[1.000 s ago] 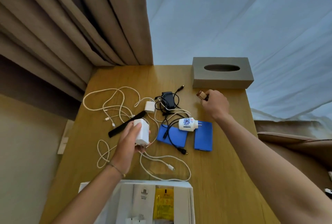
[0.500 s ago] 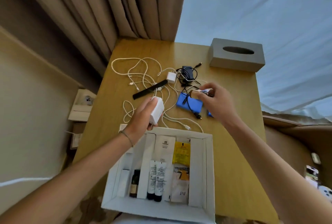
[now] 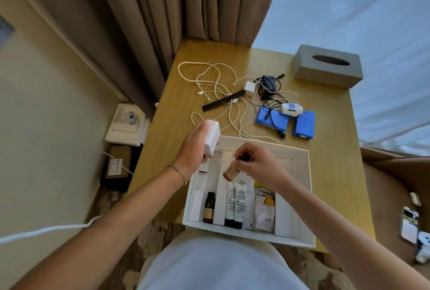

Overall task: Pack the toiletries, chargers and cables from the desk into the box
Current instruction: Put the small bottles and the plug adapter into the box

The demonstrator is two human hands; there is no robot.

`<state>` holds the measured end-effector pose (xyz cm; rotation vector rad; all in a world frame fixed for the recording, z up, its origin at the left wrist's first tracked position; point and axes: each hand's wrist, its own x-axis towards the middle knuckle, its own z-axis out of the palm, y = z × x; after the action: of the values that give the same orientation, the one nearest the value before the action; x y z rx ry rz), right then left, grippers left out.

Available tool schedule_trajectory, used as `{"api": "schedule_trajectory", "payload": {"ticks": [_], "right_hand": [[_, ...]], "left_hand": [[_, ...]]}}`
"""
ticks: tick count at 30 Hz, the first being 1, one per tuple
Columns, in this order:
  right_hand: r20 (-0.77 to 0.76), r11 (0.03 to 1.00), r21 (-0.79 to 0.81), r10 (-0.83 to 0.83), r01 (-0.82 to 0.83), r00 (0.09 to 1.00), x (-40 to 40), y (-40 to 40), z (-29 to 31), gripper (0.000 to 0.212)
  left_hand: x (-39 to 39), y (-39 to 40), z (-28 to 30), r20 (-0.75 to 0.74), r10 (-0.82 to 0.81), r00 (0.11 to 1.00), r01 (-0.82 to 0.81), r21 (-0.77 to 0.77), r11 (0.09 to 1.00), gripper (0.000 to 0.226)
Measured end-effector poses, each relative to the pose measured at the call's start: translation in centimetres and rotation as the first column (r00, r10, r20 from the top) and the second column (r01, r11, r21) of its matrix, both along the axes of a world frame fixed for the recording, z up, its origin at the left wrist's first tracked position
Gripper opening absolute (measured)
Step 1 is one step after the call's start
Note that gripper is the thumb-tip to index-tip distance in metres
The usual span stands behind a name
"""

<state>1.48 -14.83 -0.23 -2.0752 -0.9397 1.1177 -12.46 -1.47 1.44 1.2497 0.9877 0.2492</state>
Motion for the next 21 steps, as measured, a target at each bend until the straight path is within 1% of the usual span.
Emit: {"api": "schedule_trajectory", "payload": {"ticks": [3,6,9,11,14,15,17,21], "right_hand": [[0.012,0.985,-0.115,0.130,-0.127,0.991,-2.6,0.6,-2.3,0.022],[0.032,0.943,-0.205,0.274,-0.262,0.961,-4.7,1.0,-4.6,0.021],[0.073,0.894,-0.285,0.379,-0.345,0.922,-6.0,1.1,-6.4,0.022],[0.074,0.885,-0.314,0.384,-0.344,0.921,-6.7,1.1,-7.3,0.023],[0.083,0.906,-0.315,0.323,-0.283,0.943,-7.6,1.0,-7.9,0.035],[0.096,0.913,-0.307,0.309,-0.267,0.946,-7.9,0.9,-8.0,0.039],[0.127,0.924,-0.288,0.299,-0.253,0.946,-8.4,0.8,-8.3,0.042],[0.225,0.914,-0.277,0.360,-0.295,0.906,-9.1,0.4,-8.4,0.045]], "left_hand": [[-1.6,0.0,-0.1,0.013,-0.019,1.000,0.018,0.076,0.997,0.023],[-2.7,0.1,0.0,0.045,-0.032,0.998,0.027,0.101,0.994,0.016],[-3.4,0.1,0.1,0.049,-0.062,0.997,0.056,0.120,0.991,0.008],[-3.7,-0.1,0.1,0.032,-0.080,0.996,0.075,0.134,0.988,0.016],[-3.9,-0.5,0.3,-0.019,-0.077,0.997,0.079,0.155,0.985,0.040],[-3.9,-0.6,0.3,-0.032,-0.072,0.997,0.076,0.166,0.983,0.042],[-3.6,-0.8,0.2,-0.064,-0.065,0.996,0.077,0.204,0.976,0.038],[-2.5,-1.5,0.0,-0.115,-0.079,0.990,0.102,0.205,0.974,0.040]]}}
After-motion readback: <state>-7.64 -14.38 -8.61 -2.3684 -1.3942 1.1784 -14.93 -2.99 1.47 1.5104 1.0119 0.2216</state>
